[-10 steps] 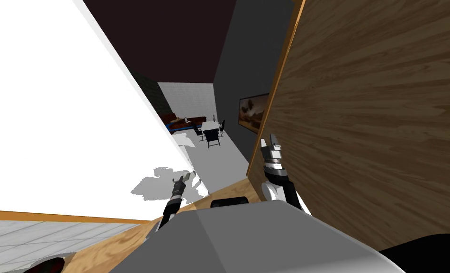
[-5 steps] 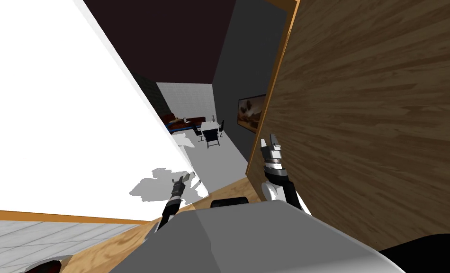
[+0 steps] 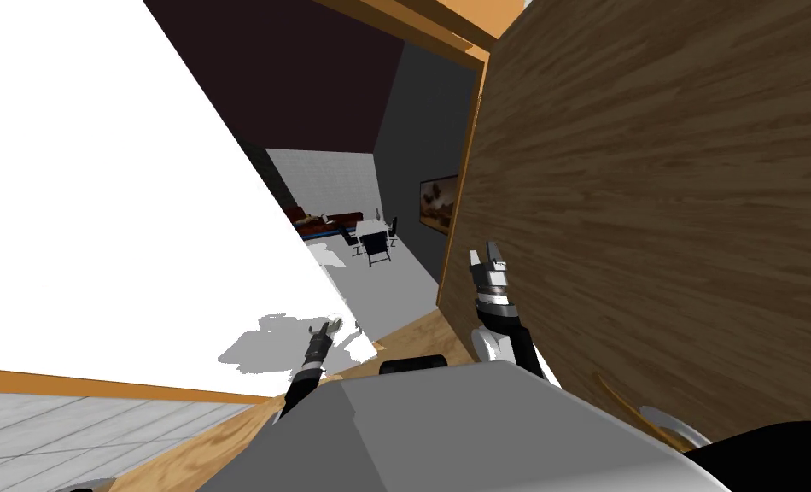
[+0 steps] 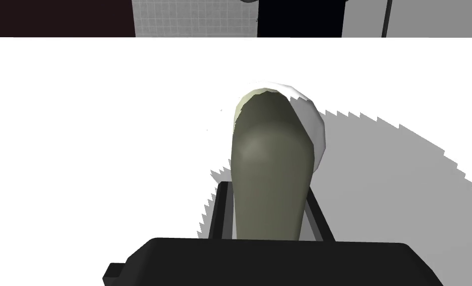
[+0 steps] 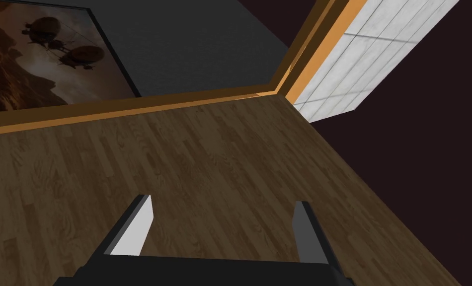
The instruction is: Pull the door open
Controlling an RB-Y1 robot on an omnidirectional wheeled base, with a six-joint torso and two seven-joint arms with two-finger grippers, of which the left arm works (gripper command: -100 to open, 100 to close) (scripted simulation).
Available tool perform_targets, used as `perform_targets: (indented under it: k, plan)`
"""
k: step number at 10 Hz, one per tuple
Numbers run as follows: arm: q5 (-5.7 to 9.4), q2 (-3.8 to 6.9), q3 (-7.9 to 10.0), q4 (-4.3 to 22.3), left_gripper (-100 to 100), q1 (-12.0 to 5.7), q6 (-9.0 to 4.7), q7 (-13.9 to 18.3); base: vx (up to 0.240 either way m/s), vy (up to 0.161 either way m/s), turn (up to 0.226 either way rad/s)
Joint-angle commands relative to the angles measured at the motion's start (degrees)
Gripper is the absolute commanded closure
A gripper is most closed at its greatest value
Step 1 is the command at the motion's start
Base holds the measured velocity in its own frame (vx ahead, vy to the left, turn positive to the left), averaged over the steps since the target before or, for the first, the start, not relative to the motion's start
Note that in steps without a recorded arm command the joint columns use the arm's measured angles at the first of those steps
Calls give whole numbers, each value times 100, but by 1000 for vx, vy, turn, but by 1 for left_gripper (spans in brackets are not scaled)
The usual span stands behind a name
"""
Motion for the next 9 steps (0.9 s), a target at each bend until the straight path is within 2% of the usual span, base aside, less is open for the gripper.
perform_targets:
  k: [1,3,4,5,6,7,9]
  plan:
    - [-24,82,-53,-14,100,90,-126,98,-194,45,-137]
    - [-60,163,-132,-19,100,191,-253,208,-204,38,-127]
    - [-57,115,-128,-28,100,154,-184,166,-96,12,-33]
    - [-92,177,-198,11,100,276,-372,255,-161,26,-191]
    - [-99,195,-211,17,100,304,-417,274,-217,73,-154]
    - [-121,256,-255,37,100,400,-566,340,-224,67,-154]
    - [-144,320,-301,57,100,501,-724,410,-198,29,-119]
